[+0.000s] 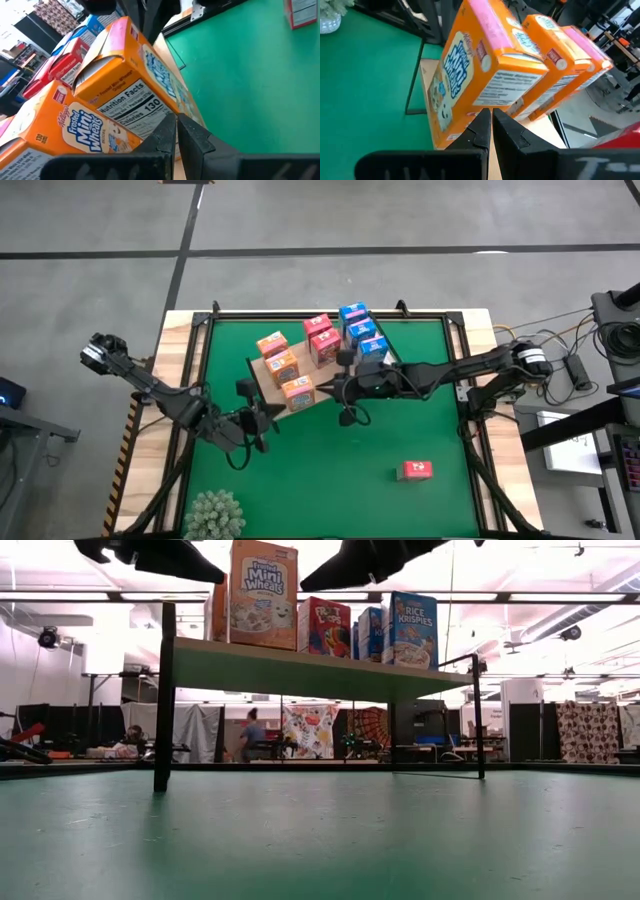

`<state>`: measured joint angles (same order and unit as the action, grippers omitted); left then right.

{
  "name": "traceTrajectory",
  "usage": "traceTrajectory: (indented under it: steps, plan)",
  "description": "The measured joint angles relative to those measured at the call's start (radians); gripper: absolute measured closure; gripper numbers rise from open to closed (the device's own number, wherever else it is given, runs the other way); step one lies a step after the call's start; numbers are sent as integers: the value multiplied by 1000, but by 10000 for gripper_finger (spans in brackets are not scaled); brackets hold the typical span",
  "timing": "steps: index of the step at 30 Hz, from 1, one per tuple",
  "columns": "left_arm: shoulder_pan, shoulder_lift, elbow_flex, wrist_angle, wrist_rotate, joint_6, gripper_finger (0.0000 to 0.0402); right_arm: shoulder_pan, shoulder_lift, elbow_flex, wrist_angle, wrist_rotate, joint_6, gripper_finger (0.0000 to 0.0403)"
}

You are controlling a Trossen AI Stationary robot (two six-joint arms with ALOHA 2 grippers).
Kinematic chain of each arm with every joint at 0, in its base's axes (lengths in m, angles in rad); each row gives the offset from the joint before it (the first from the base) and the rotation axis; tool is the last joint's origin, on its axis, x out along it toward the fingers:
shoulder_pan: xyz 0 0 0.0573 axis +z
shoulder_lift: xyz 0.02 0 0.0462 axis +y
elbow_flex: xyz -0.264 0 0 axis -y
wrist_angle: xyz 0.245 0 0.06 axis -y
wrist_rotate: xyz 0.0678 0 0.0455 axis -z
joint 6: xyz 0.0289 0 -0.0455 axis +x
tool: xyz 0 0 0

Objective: Stack cereal on shelf
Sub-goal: Put the orange cereal box on the shelf aligned with other orange cereal boxes

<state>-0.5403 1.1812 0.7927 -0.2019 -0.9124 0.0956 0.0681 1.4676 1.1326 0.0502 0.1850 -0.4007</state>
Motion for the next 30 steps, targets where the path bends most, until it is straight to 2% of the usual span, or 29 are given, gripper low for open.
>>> traceTrajectory:
  steps: [23,30]
  plan:
    - [13,-1,-1,4,-24,-3,400,-43,42,7,106,-9,-58,394]
    - [12,-1,-2,8,-24,-22,400,-43,21,6,85,-2,-84,394]
